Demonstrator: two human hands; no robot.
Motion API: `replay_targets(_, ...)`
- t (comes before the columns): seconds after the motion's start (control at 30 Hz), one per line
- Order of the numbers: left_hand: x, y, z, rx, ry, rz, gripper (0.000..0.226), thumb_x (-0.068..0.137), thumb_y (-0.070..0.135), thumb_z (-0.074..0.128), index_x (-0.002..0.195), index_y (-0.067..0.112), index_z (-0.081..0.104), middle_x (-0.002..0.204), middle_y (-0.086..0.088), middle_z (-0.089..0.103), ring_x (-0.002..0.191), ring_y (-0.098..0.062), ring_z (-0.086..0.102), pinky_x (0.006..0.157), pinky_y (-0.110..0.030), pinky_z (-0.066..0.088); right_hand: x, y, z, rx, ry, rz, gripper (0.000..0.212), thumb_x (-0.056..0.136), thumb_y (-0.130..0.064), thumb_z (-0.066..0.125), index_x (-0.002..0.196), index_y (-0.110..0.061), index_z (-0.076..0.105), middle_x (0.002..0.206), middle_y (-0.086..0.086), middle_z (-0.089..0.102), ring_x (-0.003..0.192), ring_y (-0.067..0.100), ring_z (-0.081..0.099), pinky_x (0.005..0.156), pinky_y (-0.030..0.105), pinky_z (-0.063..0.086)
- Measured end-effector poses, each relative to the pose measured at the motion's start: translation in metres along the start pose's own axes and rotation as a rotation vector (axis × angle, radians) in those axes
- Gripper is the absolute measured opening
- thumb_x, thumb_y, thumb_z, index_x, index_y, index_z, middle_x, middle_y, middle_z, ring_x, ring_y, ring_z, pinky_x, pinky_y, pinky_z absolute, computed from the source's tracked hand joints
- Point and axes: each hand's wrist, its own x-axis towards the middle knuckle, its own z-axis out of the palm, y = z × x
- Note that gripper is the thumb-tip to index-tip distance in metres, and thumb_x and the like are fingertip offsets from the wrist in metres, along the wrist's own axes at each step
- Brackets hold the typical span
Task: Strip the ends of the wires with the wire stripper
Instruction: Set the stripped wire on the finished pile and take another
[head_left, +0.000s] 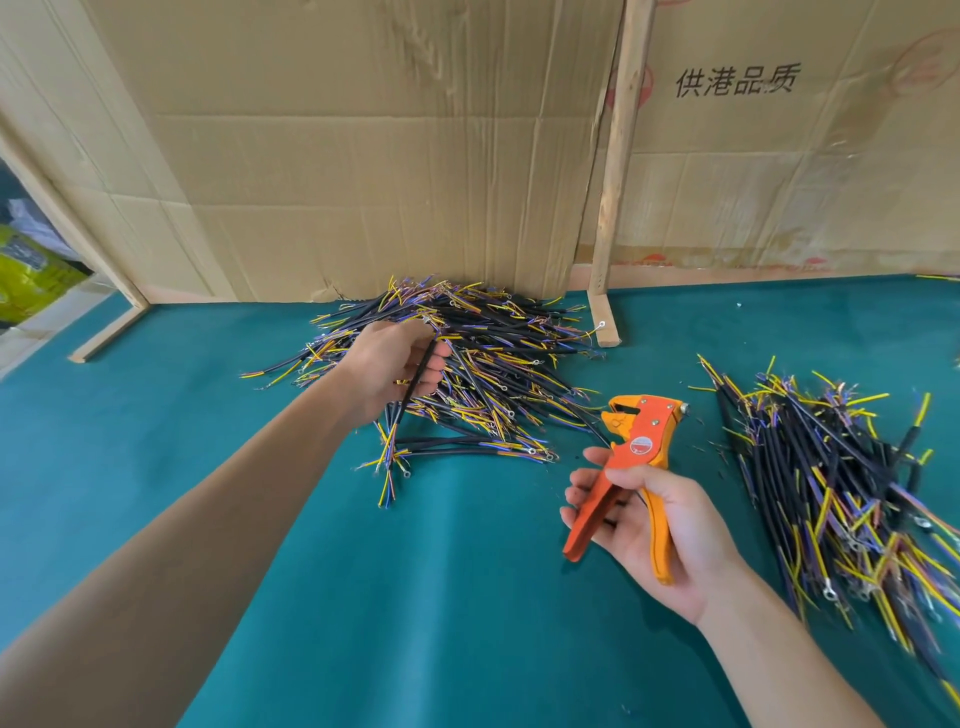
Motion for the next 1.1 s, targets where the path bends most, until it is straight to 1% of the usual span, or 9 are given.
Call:
replay_targets(0.07,-0.001,0.0,-0.005,-0.005,-0.028,-0.003,0.03,0.102,0.022,0.052,0.083,0.007,0.069,0.073,-0.006,0.065,0.062,-0.018,0.061,0.066,-0.03,0.054,0.0,0.0,0.0,-0.001,0.001,0.002,0.054,0.072,-0.006,0.067,0.125,0.003,0.06,0.099,0.028,0.068,0.084,0.038,0.07,0.075,0.049,0.06)
replay_targets(0.2,-0.003,0.003,-0.009,0.034,-0.085,0.033,0.023,0.1,0.018,0.056,0.085,0.008,0.07,0.07,-0.004,0.063,0.061,-0.017,0.06,0.061,-0.027,0.053,0.0,-0.001,0.001,-0.005,0.005,0.004,0.057,0.07,-0.007,0.068,0.125,0.003,0.06,0.098,0.027,0.068,0.084,0.037,0.07,0.074,0.049,0.06)
replay_targets(0.3,-0.004,0.004,-0.006,0.033,-0.077,0.067,0.021,0.099,0.014,0.058,0.081,0.009,0.066,0.072,-0.005,0.064,0.064,-0.018,0.061,0.066,-0.029,0.056,-0.001,-0.001,0.001,-0.008,0.007,0.002,0.056,0.071,-0.007,0.067,0.126,0.003,0.06,0.098,0.028,0.068,0.084,0.037,0.07,0.074,0.049,0.061)
replay_targets(0.43,-0.007,0.006,-0.001,0.066,-0.093,0.116,0.011,0.101,0.012,0.057,0.097,0.005,0.065,0.08,-0.009,0.067,0.062,-0.014,0.066,0.067,-0.026,0.06,-0.001,-0.001,0.002,-0.007,0.008,-0.001,0.054,0.072,-0.006,0.066,0.125,0.003,0.06,0.097,0.027,0.068,0.082,0.038,0.07,0.074,0.048,0.06)
replay_targets(0.57,-0.01,0.009,0.004,0.056,-0.087,0.173,0.008,0.102,0.008,0.056,0.099,0.004,0.062,0.084,-0.016,0.071,0.067,-0.017,0.072,0.073,-0.029,0.062,-0.001,-0.001,0.002,0.001,0.002,0.0,0.055,0.072,-0.006,0.066,0.126,0.004,0.06,0.097,0.028,0.067,0.082,0.038,0.07,0.074,0.049,0.061)
replay_targets(0.67,-0.01,0.013,0.006,0.012,-0.083,0.197,0.013,0.103,0.006,0.053,0.093,0.007,0.061,0.085,-0.016,0.074,0.071,-0.02,0.075,0.072,-0.03,0.063,-0.002,-0.001,0.002,-0.003,0.009,0.002,0.055,0.071,-0.006,0.066,0.125,0.004,0.06,0.097,0.028,0.067,0.082,0.037,0.07,0.074,0.048,0.061)
replay_targets(0.8,-0.011,0.013,0.008,-0.085,-0.112,0.204,0.009,0.104,0.005,0.05,0.102,0.008,0.058,0.084,-0.011,0.076,0.074,-0.02,0.076,0.07,-0.029,0.062,-0.001,-0.001,0.003,-0.005,0.016,0.004,0.055,0.072,-0.006,0.066,0.125,0.004,0.061,0.098,0.028,0.068,0.083,0.038,0.07,0.074,0.049,0.061)
replay_targets(1.0,-0.012,0.016,0.008,-0.273,-0.19,0.108,0.013,0.099,0.005,0.053,0.102,0.01,0.064,0.099,-0.012,0.076,0.072,-0.015,0.07,0.062,-0.022,0.053,-0.002,-0.001,0.003,-0.005,0.014,0.002,0.056,0.071,-0.006,0.067,0.125,0.004,0.06,0.097,0.028,0.067,0.083,0.037,0.07,0.074,0.049,0.06)
replay_targets(1.1,-0.013,0.014,0.008,-0.276,-0.234,0.114,0.016,0.097,0.0,0.056,0.105,0.01,0.067,0.102,-0.01,0.075,0.068,-0.013,0.066,0.058,-0.021,0.05,-0.002,-0.001,0.003,-0.004,0.01,0.0,0.055,0.073,-0.006,0.066,0.126,0.004,0.06,0.097,0.028,0.067,0.083,0.038,0.07,0.074,0.049,0.06)
